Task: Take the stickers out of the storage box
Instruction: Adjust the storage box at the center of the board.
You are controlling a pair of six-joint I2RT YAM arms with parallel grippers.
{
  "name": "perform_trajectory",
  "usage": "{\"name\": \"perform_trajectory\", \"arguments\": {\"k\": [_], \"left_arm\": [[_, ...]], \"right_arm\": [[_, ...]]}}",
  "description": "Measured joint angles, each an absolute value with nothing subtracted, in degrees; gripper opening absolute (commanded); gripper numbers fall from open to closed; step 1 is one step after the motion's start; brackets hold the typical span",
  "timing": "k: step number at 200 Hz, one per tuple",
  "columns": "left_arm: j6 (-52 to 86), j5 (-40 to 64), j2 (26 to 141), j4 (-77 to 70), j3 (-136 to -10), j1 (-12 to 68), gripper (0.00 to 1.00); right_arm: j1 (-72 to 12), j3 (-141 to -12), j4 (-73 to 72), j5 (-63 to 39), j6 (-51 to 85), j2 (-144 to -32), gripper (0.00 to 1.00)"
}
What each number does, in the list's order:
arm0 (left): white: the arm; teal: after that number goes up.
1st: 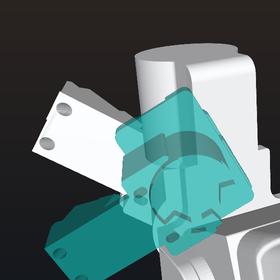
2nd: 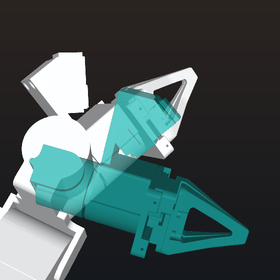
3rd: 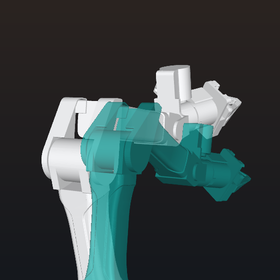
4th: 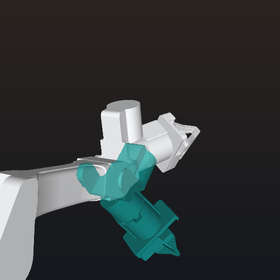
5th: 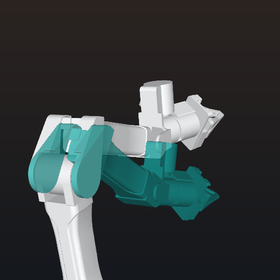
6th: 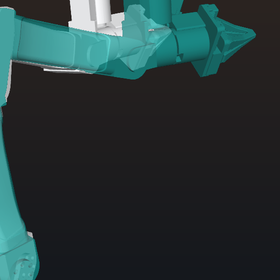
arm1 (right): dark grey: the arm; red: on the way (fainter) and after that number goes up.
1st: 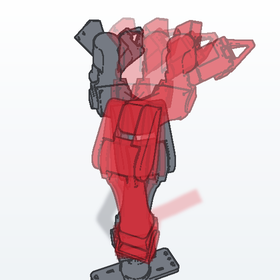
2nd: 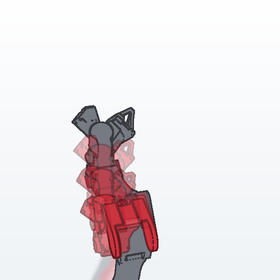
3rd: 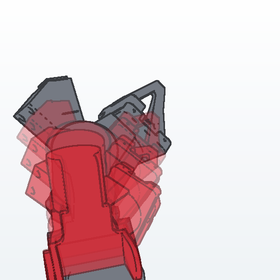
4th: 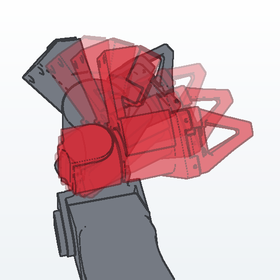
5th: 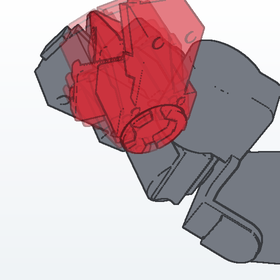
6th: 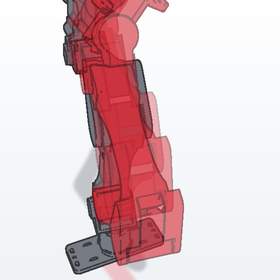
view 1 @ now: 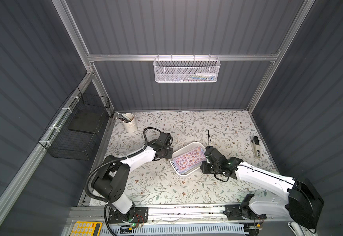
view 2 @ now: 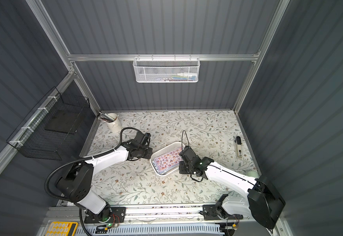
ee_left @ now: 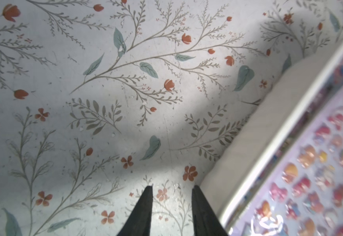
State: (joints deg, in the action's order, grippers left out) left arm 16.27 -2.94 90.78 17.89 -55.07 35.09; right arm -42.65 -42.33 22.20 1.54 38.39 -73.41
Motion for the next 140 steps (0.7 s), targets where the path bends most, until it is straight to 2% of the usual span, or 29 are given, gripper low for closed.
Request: {"name": "perform_trajectory", "arguments": {"k": [29,78,105,140], "left_arm": [[17.67,-2.63,85.78,16.23,-50.59,35.81,0.34],[20.01,-2.37,80.07,15.40,-46.19,36.47,0.32],[20.45,-3.25,77.89,15.66,-46.24,36.47,0.31],[19.31,-3.18,77.82,20.16,-51.83,36.47,0.35]], "right_arm": [[-40.05,-48.45,19.68,-0.56,35.44,-79.92,0.35],[-35.99,-57.30,17.61,-5.98,31.03,-90.24,0.13],[-34.17,-59.11,17.58,-7.86,29.63,-91.15,0.00],[-32.95,-59.70,18.85,-9.15,28.05,-86.76,0.00]]}}
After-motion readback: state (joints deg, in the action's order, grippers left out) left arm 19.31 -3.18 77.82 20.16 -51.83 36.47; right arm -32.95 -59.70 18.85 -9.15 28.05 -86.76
